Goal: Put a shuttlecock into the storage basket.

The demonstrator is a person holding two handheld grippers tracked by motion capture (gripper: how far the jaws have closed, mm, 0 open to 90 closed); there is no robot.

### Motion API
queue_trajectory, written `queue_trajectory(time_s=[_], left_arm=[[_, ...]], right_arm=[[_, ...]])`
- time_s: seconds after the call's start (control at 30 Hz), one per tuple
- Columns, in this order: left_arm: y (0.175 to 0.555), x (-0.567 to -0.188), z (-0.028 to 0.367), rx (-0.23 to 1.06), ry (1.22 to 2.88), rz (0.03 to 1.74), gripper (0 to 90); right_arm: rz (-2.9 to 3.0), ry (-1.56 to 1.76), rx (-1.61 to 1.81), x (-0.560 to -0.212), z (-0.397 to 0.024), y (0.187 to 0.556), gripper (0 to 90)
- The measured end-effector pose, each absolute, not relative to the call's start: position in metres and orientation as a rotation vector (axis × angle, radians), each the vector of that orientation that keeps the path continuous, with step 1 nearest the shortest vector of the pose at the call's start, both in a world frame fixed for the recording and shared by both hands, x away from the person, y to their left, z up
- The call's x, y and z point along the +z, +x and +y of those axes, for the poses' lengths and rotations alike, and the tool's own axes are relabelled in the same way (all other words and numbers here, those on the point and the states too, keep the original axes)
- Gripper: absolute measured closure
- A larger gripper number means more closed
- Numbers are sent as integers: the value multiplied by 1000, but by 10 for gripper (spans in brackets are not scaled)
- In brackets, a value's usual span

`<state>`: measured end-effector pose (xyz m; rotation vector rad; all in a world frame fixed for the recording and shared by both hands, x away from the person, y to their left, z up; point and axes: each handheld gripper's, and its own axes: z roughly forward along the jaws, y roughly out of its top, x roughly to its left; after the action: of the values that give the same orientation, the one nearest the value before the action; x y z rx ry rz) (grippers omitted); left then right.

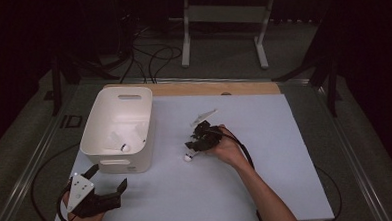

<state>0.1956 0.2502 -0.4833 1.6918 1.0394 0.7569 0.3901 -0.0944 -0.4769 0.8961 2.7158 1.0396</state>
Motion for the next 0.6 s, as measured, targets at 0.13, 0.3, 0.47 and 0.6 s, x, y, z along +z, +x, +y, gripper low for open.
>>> queue_trajectory(time_s=[0.13,0.3,0.47,0.6], left_arm=[[196,-483,250,756,1694,1039,0],[196,-483,250,755,1693,1039,0],[196,-483,250,755,1694,1038,0],[196,-483,250,755,1694,1038,0]], right_arm=[[2731,912,1050,-476,-96,389,651],[2761,905,1071,-473,-98,387,770],[2787,867,1064,-470,-96,382,832],[2791,844,1067,-467,-94,379,877]])
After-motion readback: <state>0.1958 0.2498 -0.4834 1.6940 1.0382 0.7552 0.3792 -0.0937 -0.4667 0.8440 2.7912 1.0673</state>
